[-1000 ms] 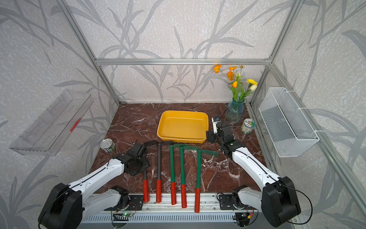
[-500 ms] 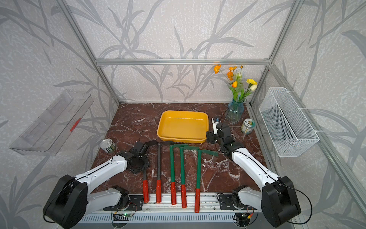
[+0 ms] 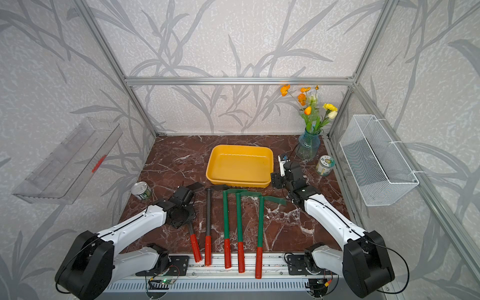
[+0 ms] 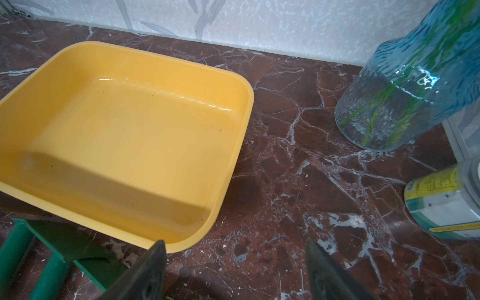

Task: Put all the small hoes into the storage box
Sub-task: Pick up the hoe from the center of the board, then place the hoe in the storage box.

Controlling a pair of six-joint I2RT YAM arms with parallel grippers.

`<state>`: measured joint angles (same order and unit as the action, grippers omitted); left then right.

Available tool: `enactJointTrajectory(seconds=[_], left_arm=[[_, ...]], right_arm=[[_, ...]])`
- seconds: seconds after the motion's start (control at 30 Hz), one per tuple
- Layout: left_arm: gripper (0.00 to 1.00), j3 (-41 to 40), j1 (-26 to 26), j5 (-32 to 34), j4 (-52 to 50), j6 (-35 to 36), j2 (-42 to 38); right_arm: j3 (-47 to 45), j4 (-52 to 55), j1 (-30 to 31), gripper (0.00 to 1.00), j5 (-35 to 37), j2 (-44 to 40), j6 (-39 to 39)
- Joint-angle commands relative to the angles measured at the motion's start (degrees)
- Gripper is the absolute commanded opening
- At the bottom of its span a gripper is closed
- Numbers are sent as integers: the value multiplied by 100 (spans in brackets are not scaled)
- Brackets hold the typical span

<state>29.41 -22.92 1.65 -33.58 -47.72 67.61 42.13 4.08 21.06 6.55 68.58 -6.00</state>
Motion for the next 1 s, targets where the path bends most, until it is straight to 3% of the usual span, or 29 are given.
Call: enactJointTrajectory(seconds=[0.0,0.27,0.47,0.57,0.7,0.97], left_arm=[[4,-156,-2,-6,-295,18,12],[0,1162,2,356,-1926,235,-1200],[0,2693,0,625,-2732,1018,-1279],[0,3520,6,833,-3040,1784,-912],[0,4707,7,556,-3424,3107,132],[0,6776,-2,372,-3311,5494,1858]], right_arm=[[-67,-137,21,83,75,-63,-21],[-78,-176,21,83,13,-90,-61],[-48,-188,21,82,-72,-116,-119],[-40,-188,21,83,-71,-160,-138],[-63,-257,14,82,-79,-231,-189],[-56,-271,-22,83,-115,-434,-353]])
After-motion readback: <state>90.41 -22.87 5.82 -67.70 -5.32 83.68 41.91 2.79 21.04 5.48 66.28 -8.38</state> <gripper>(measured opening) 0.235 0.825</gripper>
